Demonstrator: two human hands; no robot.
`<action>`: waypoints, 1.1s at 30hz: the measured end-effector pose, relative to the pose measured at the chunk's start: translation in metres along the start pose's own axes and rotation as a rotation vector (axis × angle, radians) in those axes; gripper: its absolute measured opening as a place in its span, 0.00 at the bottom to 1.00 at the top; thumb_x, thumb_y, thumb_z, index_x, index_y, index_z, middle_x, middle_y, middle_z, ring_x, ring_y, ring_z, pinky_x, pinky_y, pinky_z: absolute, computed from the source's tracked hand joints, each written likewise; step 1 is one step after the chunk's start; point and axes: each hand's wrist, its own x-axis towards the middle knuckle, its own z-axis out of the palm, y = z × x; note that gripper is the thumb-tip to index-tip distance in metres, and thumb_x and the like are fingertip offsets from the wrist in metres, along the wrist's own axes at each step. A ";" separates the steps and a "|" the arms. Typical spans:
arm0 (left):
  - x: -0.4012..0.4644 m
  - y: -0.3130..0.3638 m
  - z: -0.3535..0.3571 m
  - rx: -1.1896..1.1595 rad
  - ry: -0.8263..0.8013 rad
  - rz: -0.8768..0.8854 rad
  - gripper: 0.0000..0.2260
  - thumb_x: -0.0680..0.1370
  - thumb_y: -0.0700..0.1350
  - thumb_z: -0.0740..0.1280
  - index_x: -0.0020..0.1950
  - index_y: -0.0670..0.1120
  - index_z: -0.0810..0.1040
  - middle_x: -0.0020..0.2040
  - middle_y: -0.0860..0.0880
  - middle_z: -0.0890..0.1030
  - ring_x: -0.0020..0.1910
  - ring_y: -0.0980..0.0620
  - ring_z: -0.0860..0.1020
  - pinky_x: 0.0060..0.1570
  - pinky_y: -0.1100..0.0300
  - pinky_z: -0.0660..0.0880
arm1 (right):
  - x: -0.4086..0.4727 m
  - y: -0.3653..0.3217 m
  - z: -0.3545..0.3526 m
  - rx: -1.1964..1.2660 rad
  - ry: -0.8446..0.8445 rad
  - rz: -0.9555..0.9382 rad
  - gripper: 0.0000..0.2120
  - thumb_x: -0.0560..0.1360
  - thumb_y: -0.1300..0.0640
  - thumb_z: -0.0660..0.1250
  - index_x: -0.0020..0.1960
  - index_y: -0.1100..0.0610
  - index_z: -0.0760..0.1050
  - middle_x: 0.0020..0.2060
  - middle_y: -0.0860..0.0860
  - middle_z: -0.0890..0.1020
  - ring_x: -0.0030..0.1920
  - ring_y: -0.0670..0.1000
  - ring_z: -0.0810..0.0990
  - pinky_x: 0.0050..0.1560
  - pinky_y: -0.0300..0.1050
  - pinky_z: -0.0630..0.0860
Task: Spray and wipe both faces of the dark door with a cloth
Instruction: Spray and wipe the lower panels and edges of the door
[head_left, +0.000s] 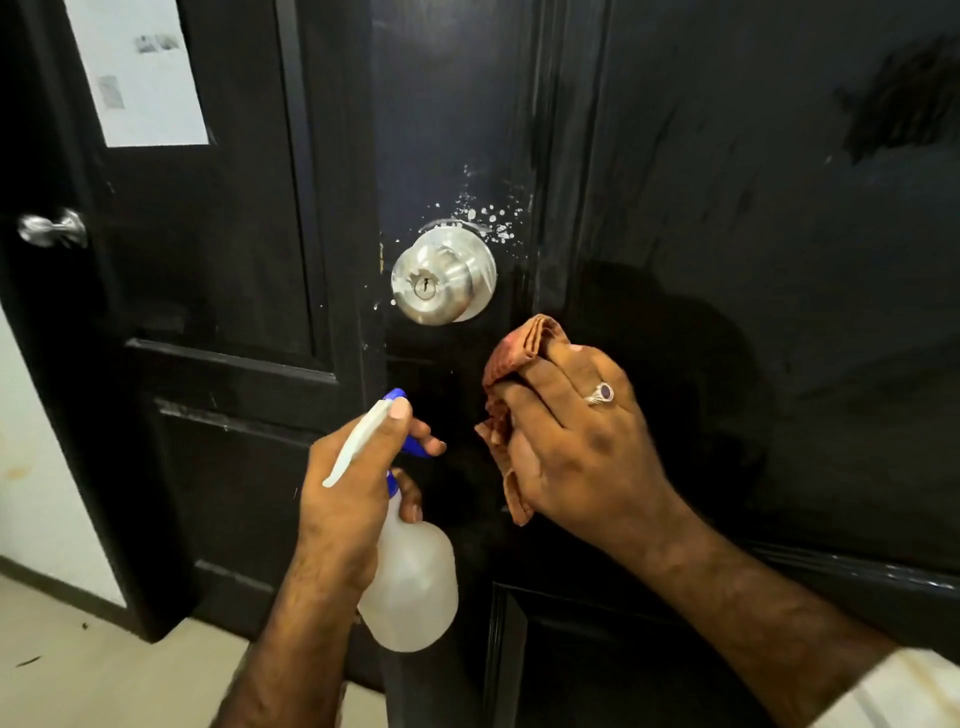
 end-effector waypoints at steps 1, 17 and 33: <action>0.000 0.001 -0.002 0.001 0.013 -0.004 0.17 0.82 0.57 0.67 0.45 0.47 0.87 0.46 0.42 0.87 0.29 0.41 0.76 0.29 0.53 0.76 | 0.002 -0.005 0.004 0.017 -0.023 -0.028 0.18 0.84 0.51 0.64 0.70 0.56 0.81 0.72 0.56 0.80 0.76 0.61 0.73 0.79 0.60 0.65; -0.019 0.005 0.058 -0.040 -0.246 0.065 0.18 0.85 0.52 0.64 0.45 0.41 0.85 0.45 0.39 0.86 0.24 0.41 0.72 0.29 0.53 0.71 | -0.064 0.057 -0.021 -0.190 -0.023 -0.032 0.25 0.86 0.51 0.57 0.83 0.53 0.68 0.82 0.54 0.68 0.84 0.60 0.63 0.84 0.62 0.57; -0.014 0.037 0.143 -0.154 -0.380 0.095 0.21 0.84 0.54 0.67 0.46 0.37 0.83 0.44 0.35 0.84 0.26 0.41 0.70 0.27 0.56 0.70 | -0.055 0.088 -0.039 -0.184 0.177 0.240 0.28 0.85 0.46 0.67 0.81 0.57 0.70 0.81 0.62 0.68 0.82 0.69 0.64 0.80 0.69 0.62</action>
